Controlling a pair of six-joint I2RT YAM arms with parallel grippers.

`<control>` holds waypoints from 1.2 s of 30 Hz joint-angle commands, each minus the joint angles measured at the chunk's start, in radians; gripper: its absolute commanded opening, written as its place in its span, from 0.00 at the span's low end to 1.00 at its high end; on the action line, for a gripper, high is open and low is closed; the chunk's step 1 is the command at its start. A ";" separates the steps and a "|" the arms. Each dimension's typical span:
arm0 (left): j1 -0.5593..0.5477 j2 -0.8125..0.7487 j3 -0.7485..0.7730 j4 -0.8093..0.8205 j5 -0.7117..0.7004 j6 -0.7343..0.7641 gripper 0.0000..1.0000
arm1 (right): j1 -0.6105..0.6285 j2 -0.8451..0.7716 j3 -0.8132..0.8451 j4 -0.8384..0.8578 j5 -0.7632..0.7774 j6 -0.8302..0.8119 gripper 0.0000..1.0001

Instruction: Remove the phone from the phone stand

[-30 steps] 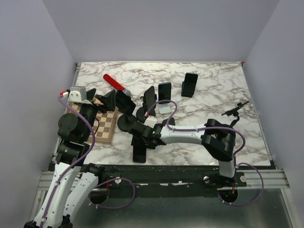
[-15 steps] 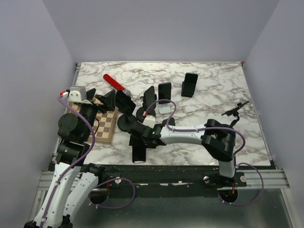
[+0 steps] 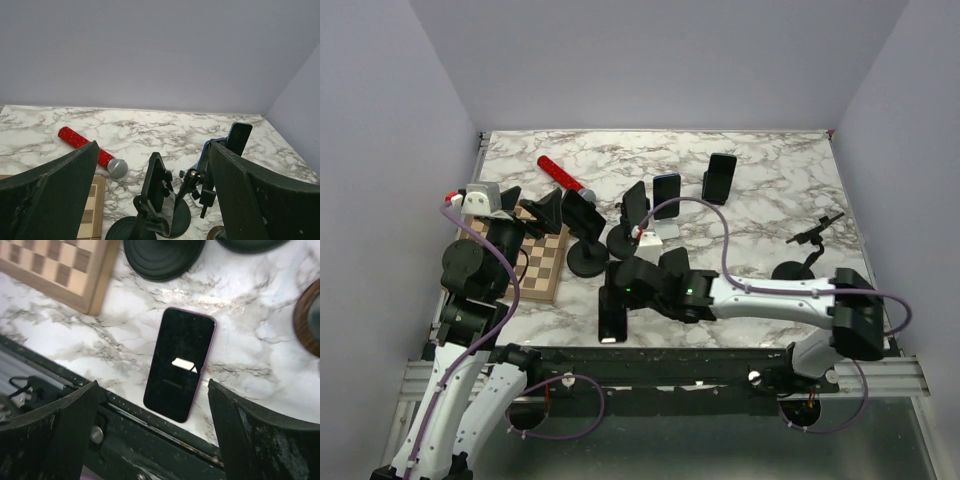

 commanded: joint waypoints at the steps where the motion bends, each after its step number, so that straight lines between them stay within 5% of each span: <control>1: 0.005 -0.011 -0.012 0.009 -0.013 -0.006 0.99 | 0.009 -0.190 -0.149 0.167 0.106 -0.267 0.96; 7: 0.005 -0.003 -0.012 0.009 -0.005 -0.013 0.99 | -0.024 -0.303 -0.155 0.207 0.121 -0.563 0.96; 12: 0.005 -0.004 -0.015 0.010 -0.004 -0.013 0.99 | -0.227 -0.302 -0.074 0.193 -0.140 -0.629 0.95; 15: 0.006 -0.002 -0.016 0.010 -0.014 -0.010 0.98 | -0.302 -0.305 -0.037 0.197 -0.156 -0.659 0.97; 19: 0.006 0.005 -0.016 0.012 -0.007 -0.012 0.98 | -0.440 -0.277 0.041 0.172 -0.173 -0.637 0.99; 21: 0.005 0.008 -0.015 0.011 -0.002 -0.013 0.98 | -0.501 -0.244 0.086 0.145 -0.166 -0.625 0.89; 26: 0.005 0.010 -0.014 0.010 0.002 -0.015 0.98 | -0.536 -0.121 0.219 0.045 0.042 -0.559 0.83; 36: 0.005 0.008 -0.015 0.010 0.001 -0.018 0.98 | -0.582 0.108 0.365 -0.017 0.058 -0.542 1.00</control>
